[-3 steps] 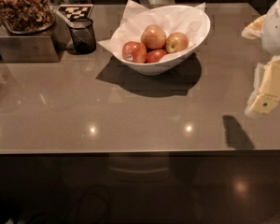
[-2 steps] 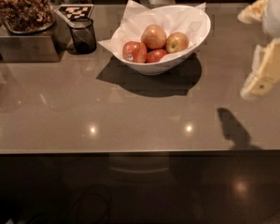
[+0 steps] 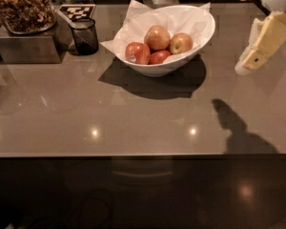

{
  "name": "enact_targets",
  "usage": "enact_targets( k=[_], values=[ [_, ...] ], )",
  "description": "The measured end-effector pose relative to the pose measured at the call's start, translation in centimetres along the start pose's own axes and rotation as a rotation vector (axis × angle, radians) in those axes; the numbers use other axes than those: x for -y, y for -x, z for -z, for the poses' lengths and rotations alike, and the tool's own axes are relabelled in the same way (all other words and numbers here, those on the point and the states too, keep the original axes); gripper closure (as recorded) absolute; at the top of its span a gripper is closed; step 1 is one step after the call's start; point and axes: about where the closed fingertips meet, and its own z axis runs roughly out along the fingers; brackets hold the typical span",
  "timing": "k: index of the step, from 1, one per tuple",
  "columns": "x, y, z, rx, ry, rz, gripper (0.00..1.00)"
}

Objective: Pick apple from white bowl

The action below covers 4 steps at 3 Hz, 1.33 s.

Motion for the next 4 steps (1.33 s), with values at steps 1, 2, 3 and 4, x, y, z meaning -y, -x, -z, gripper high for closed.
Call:
enact_targets(
  k=[1,2,3,4],
  values=[
    [0.0,-0.2,0.1,0.012,-0.015,-0.020,0.00],
    [1.8,-0.4,-0.8,0.097,-0.052,-0.080,0.00],
    [4.6,0.3,-3.0,0.157,-0.037,-0.094,0.00],
    [4.8,0.5,-3.0,0.160,-0.042,-0.092,0.19]
  ],
)
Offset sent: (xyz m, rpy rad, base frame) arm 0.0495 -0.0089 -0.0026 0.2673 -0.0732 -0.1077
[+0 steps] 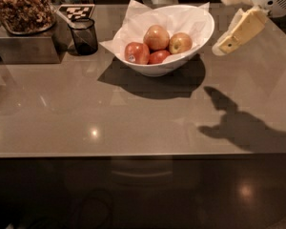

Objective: Pick apple from white bowl

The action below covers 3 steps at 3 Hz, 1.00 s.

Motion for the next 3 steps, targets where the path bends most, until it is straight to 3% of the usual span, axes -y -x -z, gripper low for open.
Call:
enact_targets(
  k=[1,2,3],
  values=[
    [0.0,0.0,0.0,0.000,0.000,0.000,0.26],
    [0.5,0.6,-1.8,0.038,0.029,0.006,0.24],
    [1.9,1.8,-5.0,0.077,0.088,0.026,0.25]
  ],
)
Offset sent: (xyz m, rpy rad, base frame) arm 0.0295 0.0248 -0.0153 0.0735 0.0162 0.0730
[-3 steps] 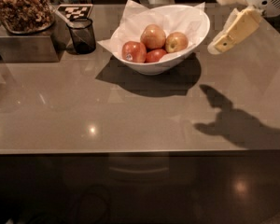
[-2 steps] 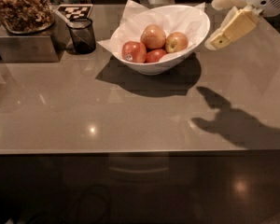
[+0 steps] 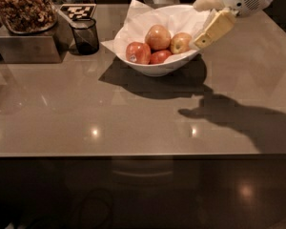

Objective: Pick apple from white bowl

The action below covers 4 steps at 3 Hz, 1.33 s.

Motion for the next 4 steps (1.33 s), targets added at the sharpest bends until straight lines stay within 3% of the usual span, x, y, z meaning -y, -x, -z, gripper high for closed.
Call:
enact_targets(
  k=[1,2,3,4],
  values=[
    [1.5,1.0,-2.9,0.024,0.055,0.020,0.27],
    [2.8,1.0,-4.2,0.005,0.073,0.021,0.26],
    [4.3,0.1,-4.5,-0.011,0.054,-0.018,0.24],
    [4.4,0.1,-4.5,-0.010,0.051,-0.019,0.21]
  ],
)
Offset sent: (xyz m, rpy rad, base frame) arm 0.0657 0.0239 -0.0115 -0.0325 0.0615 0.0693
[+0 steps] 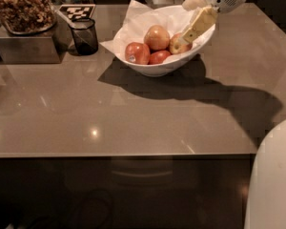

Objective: Pick apple from white bowl

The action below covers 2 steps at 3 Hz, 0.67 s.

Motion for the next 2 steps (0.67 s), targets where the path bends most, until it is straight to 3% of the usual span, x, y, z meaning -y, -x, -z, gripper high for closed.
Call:
enact_targets(
  k=[1,2],
  values=[
    [0.00,0.00,0.00,0.000,0.000,0.000,0.33],
    [0.90,0.16,-0.84,0.000,-0.006,0.001,0.58]
  ],
)
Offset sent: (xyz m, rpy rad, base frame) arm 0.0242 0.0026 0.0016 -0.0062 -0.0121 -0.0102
